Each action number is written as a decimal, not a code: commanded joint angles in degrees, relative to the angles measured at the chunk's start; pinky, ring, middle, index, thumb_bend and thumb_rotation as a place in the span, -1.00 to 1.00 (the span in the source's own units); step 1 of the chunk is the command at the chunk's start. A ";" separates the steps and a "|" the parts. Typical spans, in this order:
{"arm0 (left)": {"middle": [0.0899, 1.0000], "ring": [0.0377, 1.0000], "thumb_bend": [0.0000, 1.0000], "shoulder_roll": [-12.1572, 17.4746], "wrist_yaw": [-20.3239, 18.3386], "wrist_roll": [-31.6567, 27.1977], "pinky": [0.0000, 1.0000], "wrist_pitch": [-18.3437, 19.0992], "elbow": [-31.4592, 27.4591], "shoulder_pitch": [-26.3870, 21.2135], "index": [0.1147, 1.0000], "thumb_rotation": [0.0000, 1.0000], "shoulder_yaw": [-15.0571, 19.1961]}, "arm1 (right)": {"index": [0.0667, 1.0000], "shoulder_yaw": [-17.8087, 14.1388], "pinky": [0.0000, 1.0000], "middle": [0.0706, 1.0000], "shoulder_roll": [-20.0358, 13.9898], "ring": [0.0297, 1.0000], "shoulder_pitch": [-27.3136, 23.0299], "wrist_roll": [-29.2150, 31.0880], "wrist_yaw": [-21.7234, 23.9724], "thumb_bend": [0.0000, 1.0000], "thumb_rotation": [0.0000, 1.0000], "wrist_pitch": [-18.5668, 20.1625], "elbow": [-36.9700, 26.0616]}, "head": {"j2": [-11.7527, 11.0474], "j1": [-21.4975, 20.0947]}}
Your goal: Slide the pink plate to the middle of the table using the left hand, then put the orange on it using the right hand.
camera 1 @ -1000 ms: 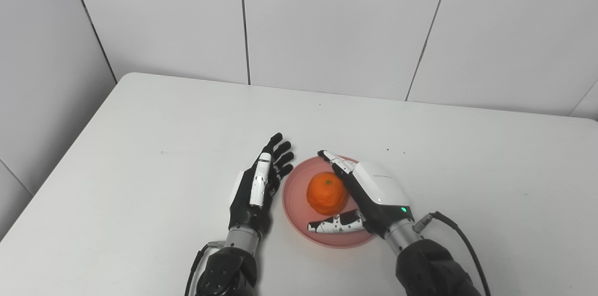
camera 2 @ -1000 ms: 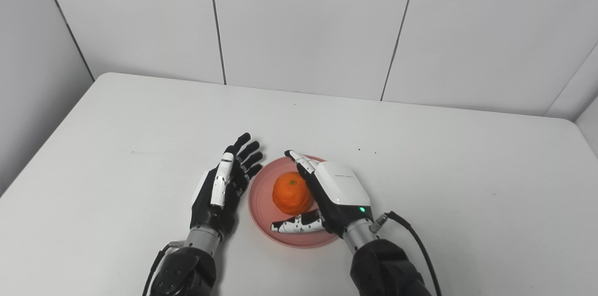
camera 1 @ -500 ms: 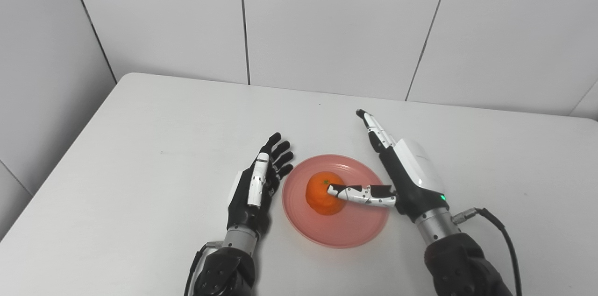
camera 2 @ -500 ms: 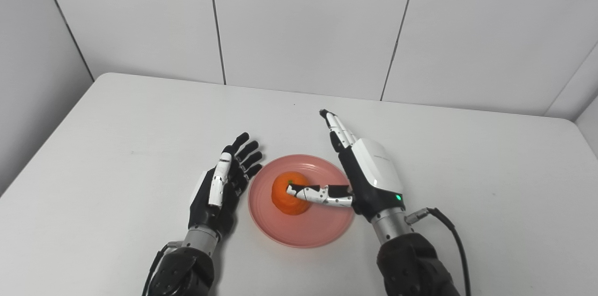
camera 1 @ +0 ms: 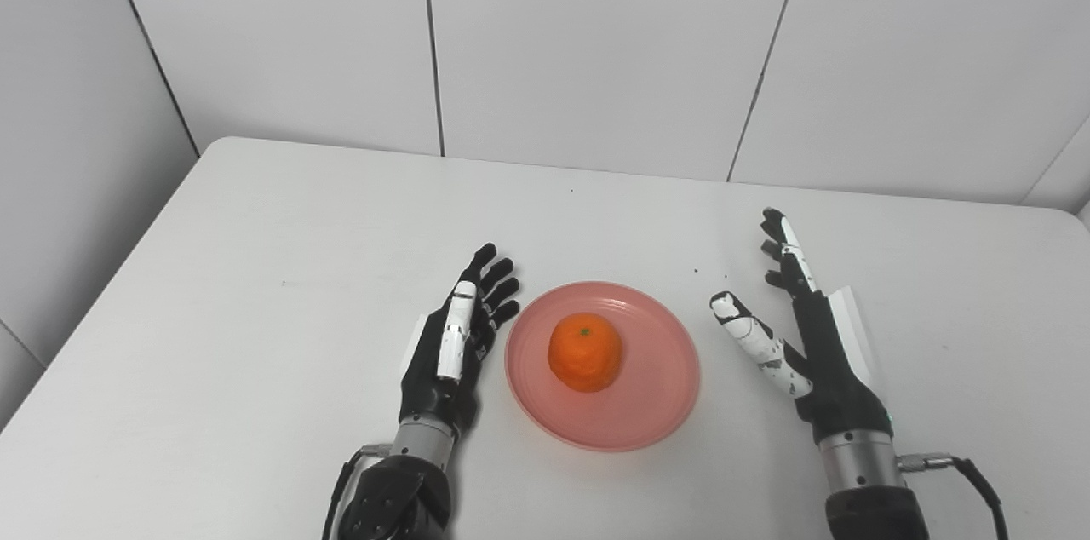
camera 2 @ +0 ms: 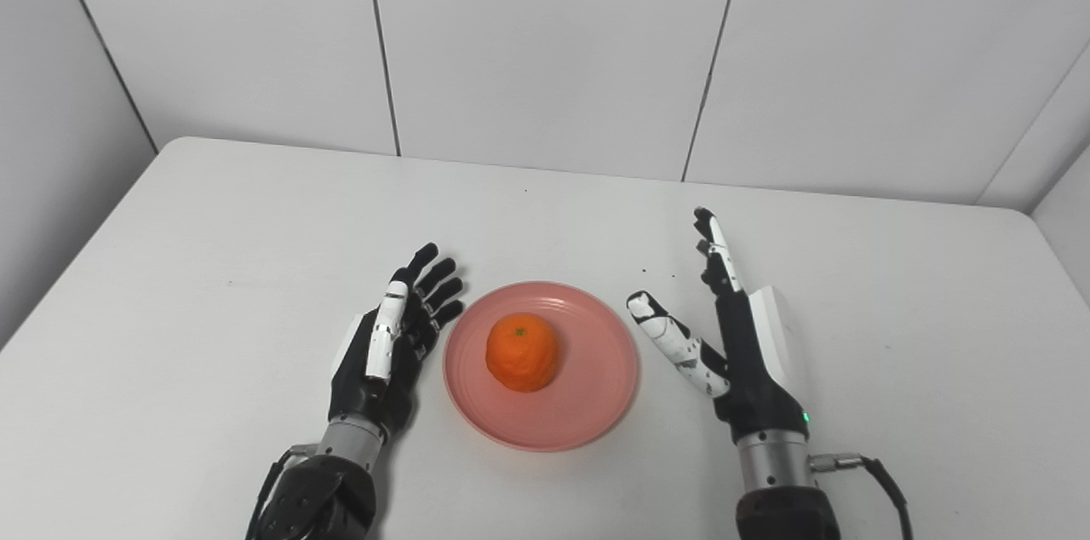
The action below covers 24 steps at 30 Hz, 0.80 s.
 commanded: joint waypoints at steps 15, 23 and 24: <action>1.00 1.00 -0.24 3.22 -2.57 1.96 1.00 0.54 -8.66 2.50 1.00 1.00 -3.63 | 1.00 -2.78 0.95 1.00 7.47 0.99 3.53 17.59 -2.38 -0.37 1.00 -2.25 3.10 | 0.29 -0.15; 1.00 1.00 -0.22 4.37 -2.11 5.00 1.00 -0.46 -10.52 4.17 1.00 1.00 -5.09 | 1.00 -1.18 0.99 1.00 8.25 1.00 4.44 18.55 -2.23 -0.55 1.00 -1.79 2.19 | 0.23 -0.84; 1.00 1.00 -0.22 4.36 -2.13 5.10 1.00 -0.60 -10.46 4.27 1.00 1.00 -5.09 | 1.00 -1.02 0.99 1.00 8.17 1.00 4.52 18.66 -2.11 -0.53 1.00 -1.95 2.30 | 0.20 -0.81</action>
